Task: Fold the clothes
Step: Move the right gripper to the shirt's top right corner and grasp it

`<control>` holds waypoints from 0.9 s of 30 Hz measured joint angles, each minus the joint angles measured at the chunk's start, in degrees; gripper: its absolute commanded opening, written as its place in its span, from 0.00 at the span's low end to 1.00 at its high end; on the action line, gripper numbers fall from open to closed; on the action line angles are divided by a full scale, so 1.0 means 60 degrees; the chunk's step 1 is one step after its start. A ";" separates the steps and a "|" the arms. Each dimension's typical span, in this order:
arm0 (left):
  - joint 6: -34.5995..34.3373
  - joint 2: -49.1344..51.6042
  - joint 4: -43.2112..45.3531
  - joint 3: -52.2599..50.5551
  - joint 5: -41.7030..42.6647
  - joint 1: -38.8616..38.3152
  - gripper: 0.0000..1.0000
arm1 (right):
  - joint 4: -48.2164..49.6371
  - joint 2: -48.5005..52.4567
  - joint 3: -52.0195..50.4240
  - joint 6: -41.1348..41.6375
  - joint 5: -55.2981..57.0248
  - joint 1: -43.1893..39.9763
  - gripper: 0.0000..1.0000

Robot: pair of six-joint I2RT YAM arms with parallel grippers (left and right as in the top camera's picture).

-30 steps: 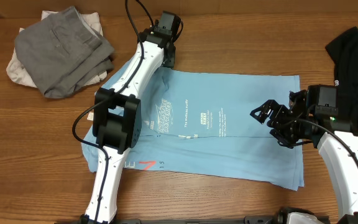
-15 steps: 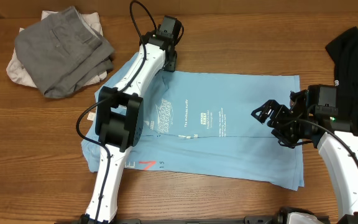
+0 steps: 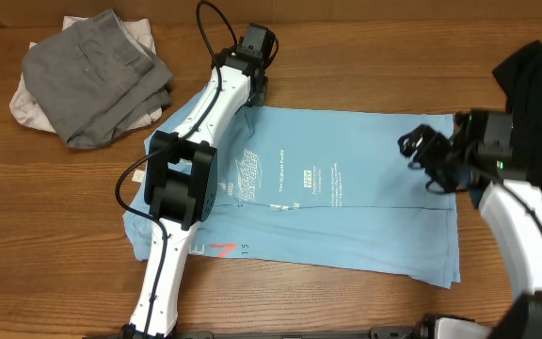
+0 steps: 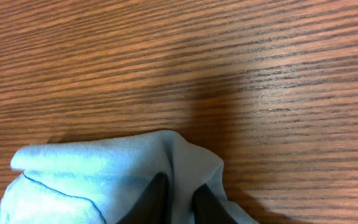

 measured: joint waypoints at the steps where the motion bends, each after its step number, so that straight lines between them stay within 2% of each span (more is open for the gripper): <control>1: -0.0015 0.0000 0.0004 0.0000 0.0000 0.0000 0.17 | -0.0095 0.0346 0.0390 0.0004 0.0178 -0.0015 0.89; 6: -0.0022 0.0000 0.0000 0.0000 -0.0004 0.0000 0.16 | -0.0896 0.2266 0.2849 -0.0029 0.1286 -0.0244 0.90; 11: -0.0018 0.0000 -0.0004 0.0000 -0.0004 0.0000 0.18 | -0.0973 0.3512 0.4164 -0.0423 0.1891 -0.0576 0.89; 27: -0.0025 0.0000 -0.0113 0.0007 -0.0004 0.0000 0.19 | 0.0874 0.6029 0.4360 -0.1902 0.2692 -0.0929 0.92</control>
